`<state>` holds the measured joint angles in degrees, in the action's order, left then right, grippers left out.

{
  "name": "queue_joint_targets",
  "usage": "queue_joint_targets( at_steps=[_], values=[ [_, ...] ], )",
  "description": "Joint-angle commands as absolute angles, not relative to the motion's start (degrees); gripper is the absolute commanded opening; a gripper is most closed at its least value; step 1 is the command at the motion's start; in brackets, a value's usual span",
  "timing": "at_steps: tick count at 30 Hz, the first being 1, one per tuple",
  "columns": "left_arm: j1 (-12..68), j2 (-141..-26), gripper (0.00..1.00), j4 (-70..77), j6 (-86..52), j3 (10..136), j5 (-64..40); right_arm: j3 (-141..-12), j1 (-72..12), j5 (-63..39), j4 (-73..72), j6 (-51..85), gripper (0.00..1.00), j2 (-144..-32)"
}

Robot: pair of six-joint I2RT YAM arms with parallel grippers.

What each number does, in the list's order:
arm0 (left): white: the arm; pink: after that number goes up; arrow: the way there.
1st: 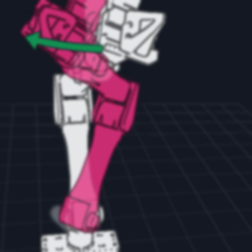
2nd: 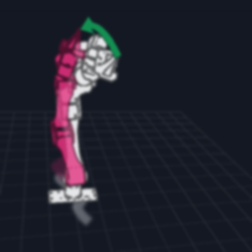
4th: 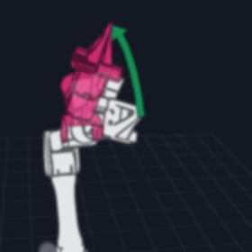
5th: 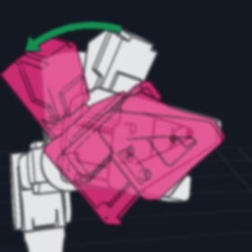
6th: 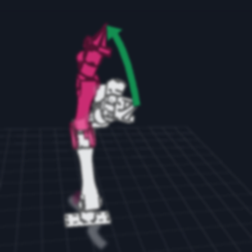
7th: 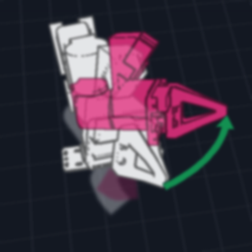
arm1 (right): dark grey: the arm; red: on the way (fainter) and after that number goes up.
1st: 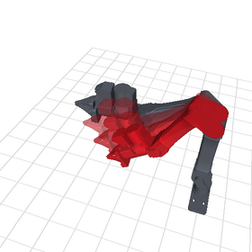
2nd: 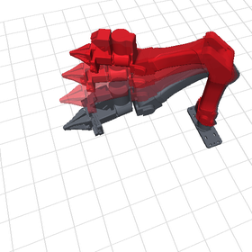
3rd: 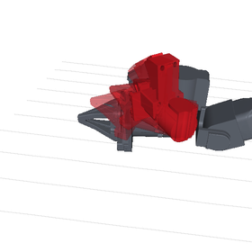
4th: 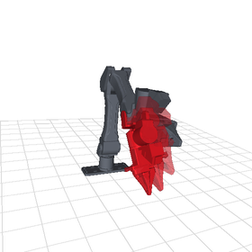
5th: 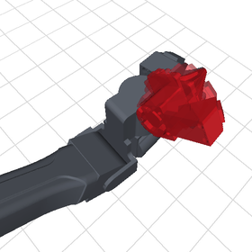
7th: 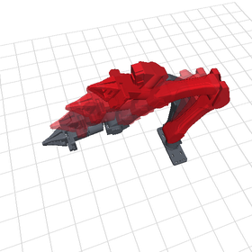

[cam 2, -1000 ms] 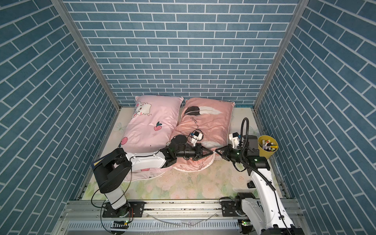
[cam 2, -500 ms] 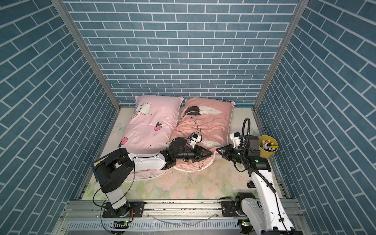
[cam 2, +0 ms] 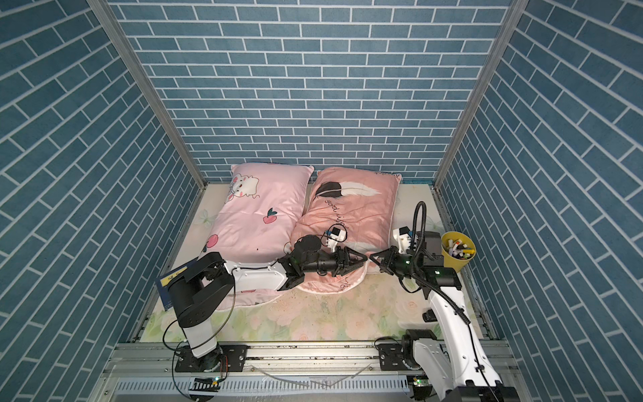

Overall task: Zip up pillowcases
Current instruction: Zip the zipper on the pillowcase.

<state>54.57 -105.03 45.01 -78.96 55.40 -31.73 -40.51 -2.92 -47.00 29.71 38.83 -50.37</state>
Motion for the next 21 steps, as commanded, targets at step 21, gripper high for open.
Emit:
queue_joint_targets(
  at_steps=[21],
  values=[
    [55.0,-106.5,0.2,49.2,-81.6,56.8,-29.8,-39.5,-2.6,-49.4,28.7,38.5,0.0,-51.2]
  ],
)
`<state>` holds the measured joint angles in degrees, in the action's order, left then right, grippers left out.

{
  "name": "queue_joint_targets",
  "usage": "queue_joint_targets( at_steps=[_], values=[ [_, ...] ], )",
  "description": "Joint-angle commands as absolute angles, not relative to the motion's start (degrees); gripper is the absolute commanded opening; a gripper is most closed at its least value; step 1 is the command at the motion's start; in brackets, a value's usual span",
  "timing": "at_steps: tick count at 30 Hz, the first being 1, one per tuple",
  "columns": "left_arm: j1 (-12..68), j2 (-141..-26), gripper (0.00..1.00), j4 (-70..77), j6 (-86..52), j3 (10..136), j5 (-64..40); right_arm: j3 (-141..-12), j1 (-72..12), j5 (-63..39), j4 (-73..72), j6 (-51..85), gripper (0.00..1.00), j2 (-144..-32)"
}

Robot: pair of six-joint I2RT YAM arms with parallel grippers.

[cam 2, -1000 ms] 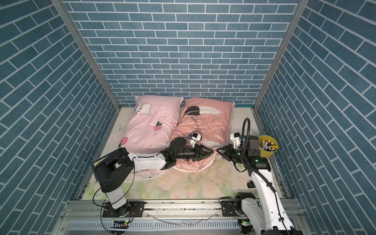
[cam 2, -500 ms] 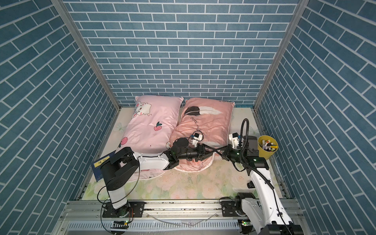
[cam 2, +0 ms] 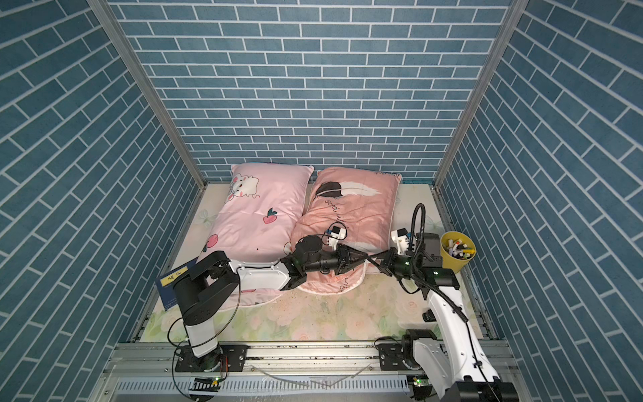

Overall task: Zip up pillowcases
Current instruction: Zip the zipper on the pillowcase.

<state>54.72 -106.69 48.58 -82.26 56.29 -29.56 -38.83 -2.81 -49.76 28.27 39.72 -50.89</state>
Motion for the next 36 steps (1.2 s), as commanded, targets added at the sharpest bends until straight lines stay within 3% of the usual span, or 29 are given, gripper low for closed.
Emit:
queue_joint_targets(
  at_steps=[1,25,36],
  values=[
    [55.0,-106.5,0.19,49.0,-81.5,56.8,-29.8,-39.5,-2.6,-49.2,28.7,38.5,0.0,-51.1],
    [55.3,-106.7,0.0,46.6,-79.6,57.4,-31.0,-39.5,-2.7,-48.1,27.4,39.6,0.0,-50.3],
    [55.5,-105.0,0.0,38.3,-73.3,57.4,-32.1,-41.3,-2.5,-45.5,30.2,41.0,0.0,-48.4]
  ],
)
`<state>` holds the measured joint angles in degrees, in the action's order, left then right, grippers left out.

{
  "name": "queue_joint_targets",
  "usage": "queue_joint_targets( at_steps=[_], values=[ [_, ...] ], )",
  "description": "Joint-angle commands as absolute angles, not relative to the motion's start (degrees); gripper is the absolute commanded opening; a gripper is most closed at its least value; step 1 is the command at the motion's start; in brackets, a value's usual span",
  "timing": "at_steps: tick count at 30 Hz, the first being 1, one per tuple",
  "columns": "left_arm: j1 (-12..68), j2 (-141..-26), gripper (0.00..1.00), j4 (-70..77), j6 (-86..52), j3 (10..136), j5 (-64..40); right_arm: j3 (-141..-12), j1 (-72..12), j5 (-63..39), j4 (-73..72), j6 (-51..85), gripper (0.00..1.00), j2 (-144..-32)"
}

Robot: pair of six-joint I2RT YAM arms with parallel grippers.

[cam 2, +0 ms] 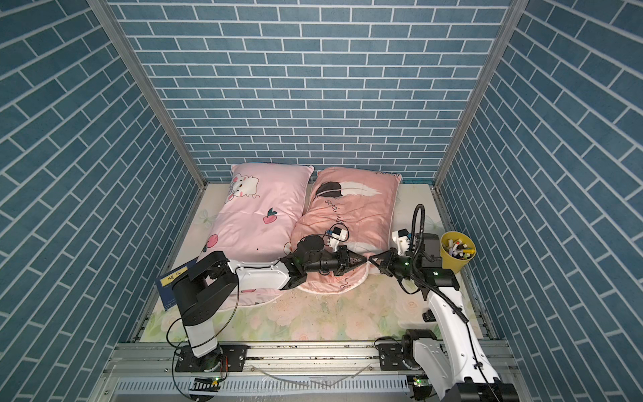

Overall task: Zip up pillowcases
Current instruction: Zip the zipper on the pillowcase.

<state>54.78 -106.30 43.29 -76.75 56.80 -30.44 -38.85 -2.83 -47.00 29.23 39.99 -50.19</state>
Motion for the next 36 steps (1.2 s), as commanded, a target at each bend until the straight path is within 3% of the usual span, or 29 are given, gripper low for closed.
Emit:
queue_joint_targets(
  at_steps=[1,36],
  values=[
    [55.5,-104.7,0.0,37.3,-72.5,57.4,-32.2,-41.7,-2.5,-45.1,31.1,41.0,0.0,-47.9],
    [57.1,-94.7,0.0,10.8,-56.3,52.3,-28.2,-52.5,3.4,-35.8,43.4,37.7,0.0,-46.8]
  ],
)
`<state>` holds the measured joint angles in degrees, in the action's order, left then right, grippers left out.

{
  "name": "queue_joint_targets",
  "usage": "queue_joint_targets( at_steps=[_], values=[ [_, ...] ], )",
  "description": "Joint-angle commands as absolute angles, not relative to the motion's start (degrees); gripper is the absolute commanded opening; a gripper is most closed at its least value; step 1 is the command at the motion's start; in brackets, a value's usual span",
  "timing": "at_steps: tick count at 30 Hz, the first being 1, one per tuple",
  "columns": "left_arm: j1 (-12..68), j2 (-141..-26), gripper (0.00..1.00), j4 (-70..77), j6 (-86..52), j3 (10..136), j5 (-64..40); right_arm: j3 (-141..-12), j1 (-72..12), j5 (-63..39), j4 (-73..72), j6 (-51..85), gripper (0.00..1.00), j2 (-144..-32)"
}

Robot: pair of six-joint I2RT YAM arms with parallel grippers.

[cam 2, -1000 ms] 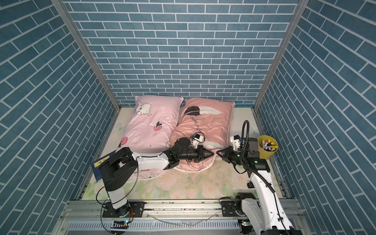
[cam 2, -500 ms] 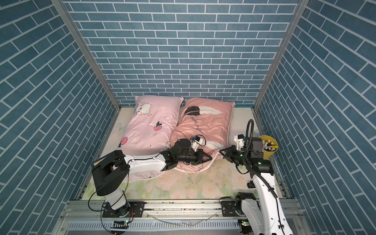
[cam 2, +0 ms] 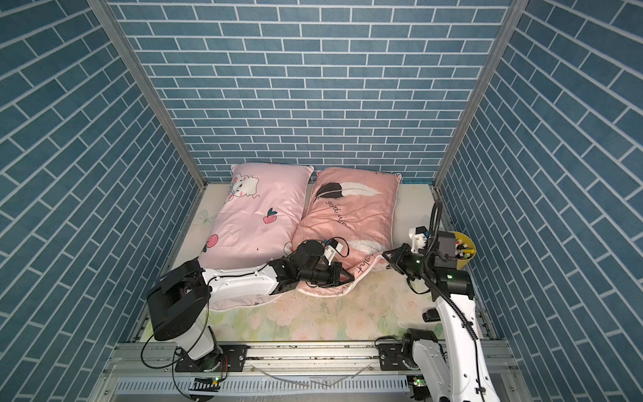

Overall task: Zip up pillowcases
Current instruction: Zip the zipper on the pillowcase.

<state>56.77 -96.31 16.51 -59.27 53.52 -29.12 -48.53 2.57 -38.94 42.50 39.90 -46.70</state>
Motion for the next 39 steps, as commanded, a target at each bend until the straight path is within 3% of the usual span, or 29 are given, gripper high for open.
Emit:
queue_joint_targets(
  at_steps=[1,14,39],
  values=[
    [57.2,-94.1,0.0,9.4,-55.4,52.3,-27.7,-52.9,3.6,-35.4,44.0,37.2,0.0,-47.0],
    [57.0,-90.7,0.0,-3.1,-48.7,50.4,-22.7,-56.2,6.5,-32.7,46.4,34.3,0.0,-49.2],
    [58.3,-91.9,0.0,-6.8,-46.0,51.9,-22.1,-62.0,14.3,-35.8,45.1,30.3,0.0,-57.5]
  ],
)
